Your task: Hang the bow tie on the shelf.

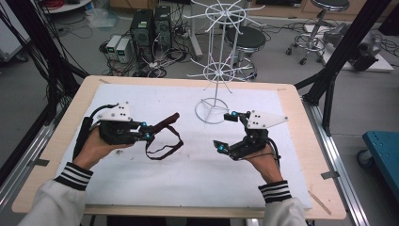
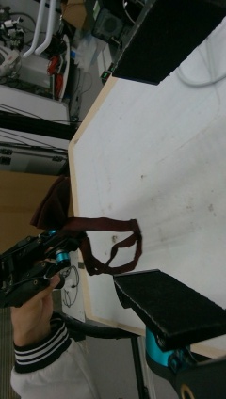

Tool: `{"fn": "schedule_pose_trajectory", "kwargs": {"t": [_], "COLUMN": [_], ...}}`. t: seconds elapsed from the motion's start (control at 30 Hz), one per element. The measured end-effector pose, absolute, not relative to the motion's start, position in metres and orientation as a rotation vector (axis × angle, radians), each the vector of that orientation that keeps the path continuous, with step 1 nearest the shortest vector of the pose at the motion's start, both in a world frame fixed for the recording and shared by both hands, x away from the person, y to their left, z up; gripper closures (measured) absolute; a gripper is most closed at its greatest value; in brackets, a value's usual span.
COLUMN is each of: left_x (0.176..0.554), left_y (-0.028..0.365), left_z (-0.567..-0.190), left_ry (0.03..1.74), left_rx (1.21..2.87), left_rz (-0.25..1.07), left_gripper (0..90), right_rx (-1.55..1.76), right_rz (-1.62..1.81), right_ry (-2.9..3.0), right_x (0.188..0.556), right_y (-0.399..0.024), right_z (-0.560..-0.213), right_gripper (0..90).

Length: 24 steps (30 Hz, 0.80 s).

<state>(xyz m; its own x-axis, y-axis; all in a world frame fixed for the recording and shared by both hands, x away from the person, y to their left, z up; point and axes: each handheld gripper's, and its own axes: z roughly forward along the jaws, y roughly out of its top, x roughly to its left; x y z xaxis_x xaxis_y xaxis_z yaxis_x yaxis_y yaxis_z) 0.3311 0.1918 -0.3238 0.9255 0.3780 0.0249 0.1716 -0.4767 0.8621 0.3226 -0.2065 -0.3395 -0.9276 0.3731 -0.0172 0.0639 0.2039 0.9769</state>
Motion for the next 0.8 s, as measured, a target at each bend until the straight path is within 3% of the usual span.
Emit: {"fn": "schedule_pose_trajectory", "kwargs": {"t": [0.4, 0.5, 0.8], "left_x": [0.332, 0.332, 0.332], "left_y": [0.163, 0.159, 0.151], "left_z": [-0.327, -0.328, -0.33], "left_ry": [0.314, 0.301, 0.252], "left_rx": [2.034, 2.029, 2.046], "left_rz": [0.186, 0.173, 0.16], "left_gripper": [78.6, 78.6, 78.6], "right_rx": [0.375, 0.337, 0.274], "right_rz": [1.836, 1.835, 1.776], "right_ry": [2.278, 2.303, 2.364], "right_x": [0.334, 0.335, 0.339], "right_y": [-0.185, -0.18, -0.168], "right_z": [-0.324, -0.323, -0.323], "right_gripper": [7.0, 18.4, 23.3]}}
